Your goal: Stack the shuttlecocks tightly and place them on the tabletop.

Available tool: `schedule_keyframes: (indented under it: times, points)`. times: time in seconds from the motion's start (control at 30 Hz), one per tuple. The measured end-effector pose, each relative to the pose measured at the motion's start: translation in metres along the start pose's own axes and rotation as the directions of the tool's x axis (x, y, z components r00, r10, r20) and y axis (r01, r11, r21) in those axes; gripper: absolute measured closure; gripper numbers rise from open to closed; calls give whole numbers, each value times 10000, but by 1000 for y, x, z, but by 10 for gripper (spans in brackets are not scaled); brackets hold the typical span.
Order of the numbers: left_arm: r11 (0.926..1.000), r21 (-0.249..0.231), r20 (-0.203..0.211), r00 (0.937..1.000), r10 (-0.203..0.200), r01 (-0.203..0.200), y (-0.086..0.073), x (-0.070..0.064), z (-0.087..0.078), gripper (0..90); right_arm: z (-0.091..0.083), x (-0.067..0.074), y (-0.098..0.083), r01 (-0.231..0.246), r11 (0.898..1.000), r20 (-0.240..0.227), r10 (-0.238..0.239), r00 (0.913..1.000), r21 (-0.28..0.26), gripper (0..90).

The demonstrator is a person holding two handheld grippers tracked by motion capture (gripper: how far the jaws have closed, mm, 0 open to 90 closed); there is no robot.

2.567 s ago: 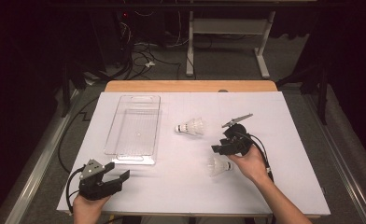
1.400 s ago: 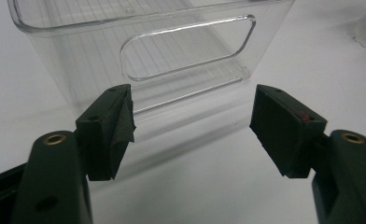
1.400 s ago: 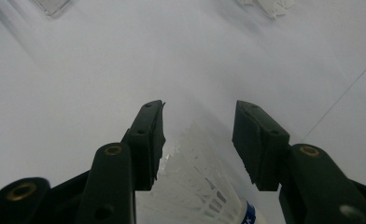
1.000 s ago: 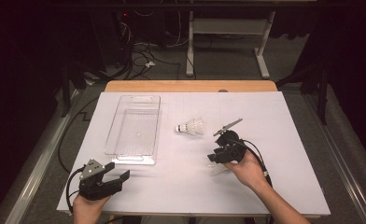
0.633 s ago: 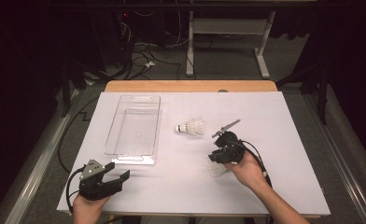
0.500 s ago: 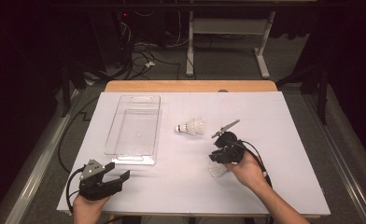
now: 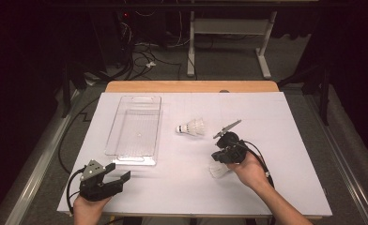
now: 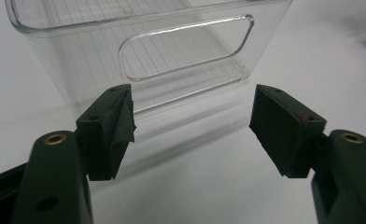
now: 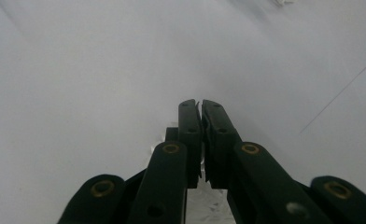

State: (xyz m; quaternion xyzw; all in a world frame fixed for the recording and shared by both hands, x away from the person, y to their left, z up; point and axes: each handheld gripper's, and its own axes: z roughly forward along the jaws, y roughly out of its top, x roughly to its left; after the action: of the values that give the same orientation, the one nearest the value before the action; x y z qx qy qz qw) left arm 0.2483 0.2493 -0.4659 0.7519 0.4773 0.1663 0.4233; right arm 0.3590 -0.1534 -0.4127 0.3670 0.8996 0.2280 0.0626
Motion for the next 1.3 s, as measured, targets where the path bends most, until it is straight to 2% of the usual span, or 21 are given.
schedule_keyframes:
  times: [0.07,0.13,0.17,0.27,0.8,1.3]
  points:
    - [10000,9,-7,10000,6,-6,0,0,0,315,-1,-1,0,59,10000,-19,-59,10000,-80,877]
    - [10000,-24,-6,10000,-46,46,0,1,0,315,-3,1,0,-243,9997,-3,243,9997,-33,879]
    - [10000,-12,5,10000,-57,57,0,1,0,315,-3,-1,0,-56,9999,7,56,10000,-90,881]
    - [10000,-26,-5,10000,-73,73,0,1,0,315,-4,-2,0,-4,9999,-16,4,10000,-116,883]
    - [10000,-37,5,10000,-71,71,0,1,0,315,-7,-5,1,-104,9997,-73,102,9999,-237,892]
    - [10000,-21,18,10000,-53,53,0,1,1,314,-10,-20,6,-443,9967,-10,443,9990,-675,891]
